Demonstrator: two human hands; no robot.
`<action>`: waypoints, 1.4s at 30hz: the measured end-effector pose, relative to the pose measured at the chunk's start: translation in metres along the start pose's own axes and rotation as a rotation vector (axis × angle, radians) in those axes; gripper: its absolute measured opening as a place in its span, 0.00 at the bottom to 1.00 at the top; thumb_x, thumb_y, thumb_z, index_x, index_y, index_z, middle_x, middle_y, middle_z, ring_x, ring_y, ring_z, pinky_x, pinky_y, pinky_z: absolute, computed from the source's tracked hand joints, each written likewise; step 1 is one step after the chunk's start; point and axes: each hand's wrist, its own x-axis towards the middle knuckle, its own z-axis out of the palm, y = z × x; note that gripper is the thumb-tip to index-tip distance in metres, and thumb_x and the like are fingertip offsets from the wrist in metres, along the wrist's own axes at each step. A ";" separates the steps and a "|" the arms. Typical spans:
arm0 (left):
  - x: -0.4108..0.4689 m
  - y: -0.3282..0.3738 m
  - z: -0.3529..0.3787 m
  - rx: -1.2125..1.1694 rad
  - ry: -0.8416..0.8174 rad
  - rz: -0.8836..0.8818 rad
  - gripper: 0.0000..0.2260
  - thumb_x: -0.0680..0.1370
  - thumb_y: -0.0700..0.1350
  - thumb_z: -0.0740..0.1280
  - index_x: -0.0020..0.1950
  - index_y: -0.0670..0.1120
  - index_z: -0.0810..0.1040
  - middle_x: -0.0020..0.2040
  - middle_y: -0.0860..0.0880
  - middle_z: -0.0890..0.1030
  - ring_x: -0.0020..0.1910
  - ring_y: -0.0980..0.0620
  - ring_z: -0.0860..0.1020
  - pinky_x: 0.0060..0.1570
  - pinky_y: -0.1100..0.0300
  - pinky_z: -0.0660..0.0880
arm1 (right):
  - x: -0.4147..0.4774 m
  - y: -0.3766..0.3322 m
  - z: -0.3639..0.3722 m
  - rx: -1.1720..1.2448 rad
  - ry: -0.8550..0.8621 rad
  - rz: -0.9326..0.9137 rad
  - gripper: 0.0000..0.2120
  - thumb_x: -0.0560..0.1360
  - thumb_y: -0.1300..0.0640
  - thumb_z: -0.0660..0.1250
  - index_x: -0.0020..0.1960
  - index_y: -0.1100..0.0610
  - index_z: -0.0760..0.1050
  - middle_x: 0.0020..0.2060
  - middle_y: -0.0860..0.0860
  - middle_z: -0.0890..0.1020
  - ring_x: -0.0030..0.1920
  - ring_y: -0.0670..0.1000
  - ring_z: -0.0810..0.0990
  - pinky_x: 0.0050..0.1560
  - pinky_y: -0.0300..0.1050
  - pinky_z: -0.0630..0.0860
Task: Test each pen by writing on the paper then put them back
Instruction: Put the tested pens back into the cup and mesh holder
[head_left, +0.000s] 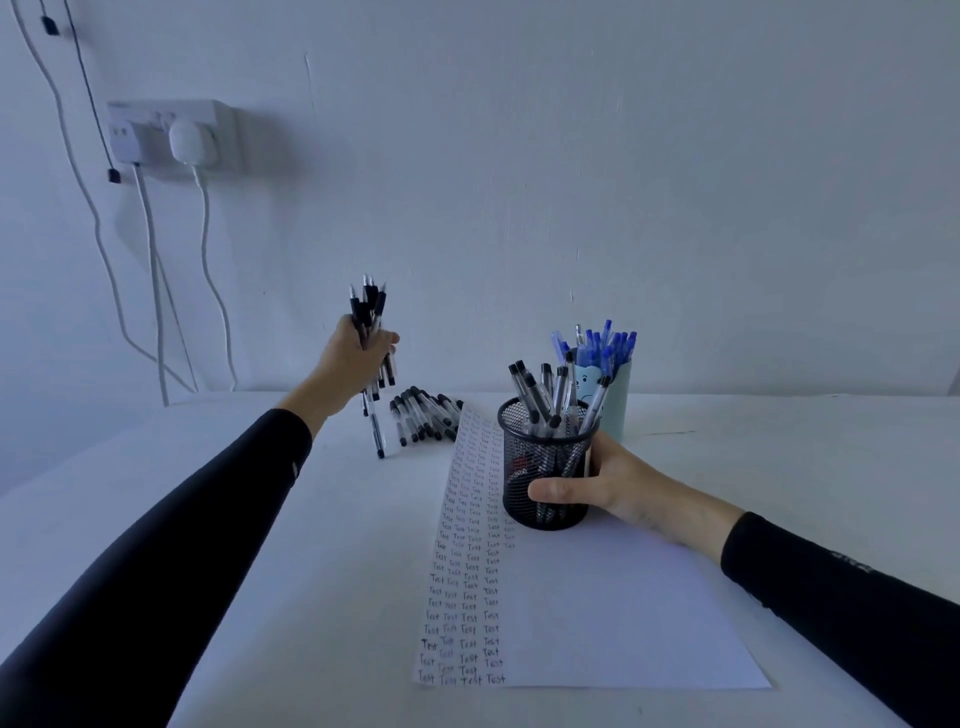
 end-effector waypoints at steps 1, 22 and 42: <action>-0.007 0.001 0.003 -0.023 0.035 0.039 0.09 0.81 0.45 0.64 0.58 0.42 0.71 0.46 0.53 0.81 0.37 0.57 0.77 0.33 0.62 0.72 | 0.000 0.000 0.000 0.001 0.002 -0.002 0.26 0.71 0.60 0.75 0.65 0.49 0.72 0.56 0.44 0.84 0.58 0.42 0.81 0.55 0.35 0.76; -0.037 0.099 -0.041 0.011 -1.226 -0.181 0.12 0.78 0.41 0.62 0.60 0.40 0.75 0.46 0.45 0.80 0.45 0.49 0.79 0.49 0.57 0.78 | 0.001 0.001 -0.002 0.015 -0.025 0.012 0.32 0.69 0.54 0.78 0.69 0.48 0.69 0.59 0.44 0.82 0.61 0.44 0.79 0.66 0.46 0.74; -0.059 0.228 0.059 1.613 -1.214 0.202 0.12 0.73 0.59 0.70 0.48 0.52 0.84 0.30 0.69 0.78 0.41 0.64 0.72 0.58 0.54 0.65 | 0.000 -0.002 0.001 0.019 -0.018 -0.025 0.29 0.71 0.59 0.76 0.67 0.46 0.69 0.59 0.42 0.82 0.61 0.42 0.79 0.59 0.37 0.75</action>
